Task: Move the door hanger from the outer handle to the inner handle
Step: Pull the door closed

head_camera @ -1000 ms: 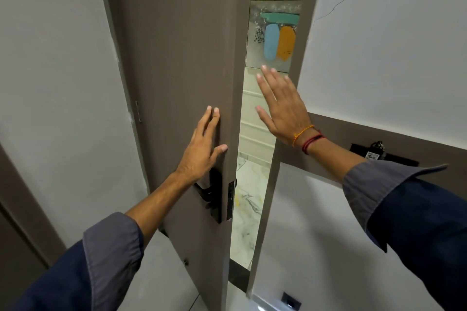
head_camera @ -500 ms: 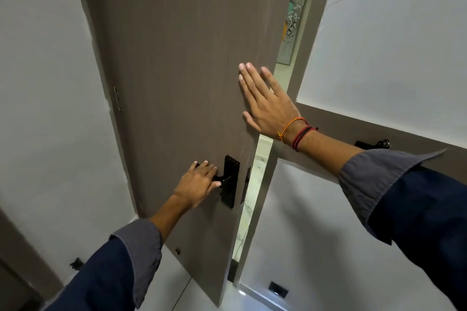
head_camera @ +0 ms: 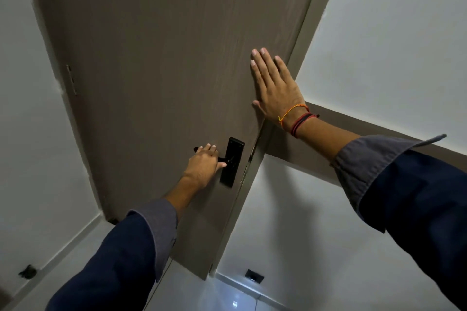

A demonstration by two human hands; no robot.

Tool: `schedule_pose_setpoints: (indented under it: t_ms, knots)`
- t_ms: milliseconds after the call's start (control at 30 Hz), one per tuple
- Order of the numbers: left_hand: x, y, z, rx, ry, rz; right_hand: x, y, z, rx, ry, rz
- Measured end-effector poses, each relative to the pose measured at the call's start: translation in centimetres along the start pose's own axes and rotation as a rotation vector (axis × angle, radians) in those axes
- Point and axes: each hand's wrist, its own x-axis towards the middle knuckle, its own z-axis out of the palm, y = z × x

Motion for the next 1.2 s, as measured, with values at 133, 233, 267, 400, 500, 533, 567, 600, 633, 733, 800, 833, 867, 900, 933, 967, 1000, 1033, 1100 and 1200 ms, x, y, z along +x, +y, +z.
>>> schedule_pose_setpoints:
  t_ms: [133, 233, 267, 400, 500, 533, 567, 600, 633, 733, 800, 833, 867, 900, 933, 967, 1000, 1033, 1100, 1200]
  knots:
    - [2.3, 0.5, 0.6, 0.032, -0.019, -0.005, 1.0, -0.5, 1.2, -0.003, -0.059, 0.038]
    - [3.6, 0.4, 0.9, 0.062, -0.032, 0.004, 1.5, -0.5, 2.0, -0.022, -0.074, 0.06]
    - [4.0, 0.5, 1.0, 0.064, -0.035, 0.004, 1.6, -0.6, 2.4, -0.035, -0.071, 0.062]
    - [5.4, 0.9, 1.0, 0.037, -0.065, -0.011, 1.9, -1.1, 3.4, -0.078, -0.033, 0.073]
    - [6.5, 1.2, 1.1, 0.059, -0.099, -0.013, 2.6, -1.1, 4.2, -0.117, -0.053, 0.071]
    - [6.9, 1.2, 1.1, 0.069, -0.104, -0.015, 2.7, -1.1, 4.5, -0.127, -0.065, 0.068]
    - [7.3, 1.3, 1.2, 0.078, -0.105, -0.015, 2.8, -1.0, 4.9, -0.139, -0.072, 0.062]
    - [7.6, 1.4, 1.3, 0.089, -0.101, -0.015, 2.9, -1.0, 5.2, -0.148, -0.07, 0.057]
    - [7.9, 1.4, 1.2, 0.093, -0.104, -0.016, 3.0, -1.1, 5.3, -0.154, -0.07, 0.056]
    - [8.8, 1.6, 1.3, 0.122, -0.106, -0.014, 3.2, -1.1, 5.8, -0.17, -0.084, 0.044]
    - [9.2, 1.7, 1.4, 0.137, -0.105, -0.018, 3.3, -1.0, 6.1, -0.181, -0.107, 0.037]
    - [9.2, 1.7, 1.3, 0.143, -0.107, -0.022, 3.4, -0.9, 6.2, -0.188, -0.107, 0.032]
    - [9.4, 1.7, 1.4, 0.158, -0.106, -0.019, 3.5, -0.8, 6.2, -0.186, -0.113, 0.025]
    - [9.4, 1.7, 1.4, 0.163, -0.119, -0.009, 3.4, -0.8, 6.0, -0.195, -0.129, 0.031]
    - [9.4, 1.7, 1.4, 0.181, -0.12, -0.006, 3.3, -0.9, 6.0, -0.199, -0.134, 0.029]
    - [9.4, 1.7, 1.4, 0.185, -0.12, -0.006, 3.2, -1.0, 6.0, -0.198, -0.131, 0.027]
    - [9.5, 1.6, 1.5, 0.204, -0.113, 0.0, 3.3, -1.0, 5.9, -0.182, -0.13, 0.025]
    - [9.4, 1.6, 1.3, 0.197, -0.119, -0.001, 3.2, -1.0, 5.9, -0.163, -0.139, 0.021]
    - [8.9, 1.5, 1.2, 0.214, -0.092, 0.017, 3.0, -0.9, 5.7, -0.114, -0.152, 0.003]
    - [7.8, 1.2, 0.1, 0.193, 0.022, 0.085, 2.1, 0.1, 4.6, 0.008, -0.171, -0.006]
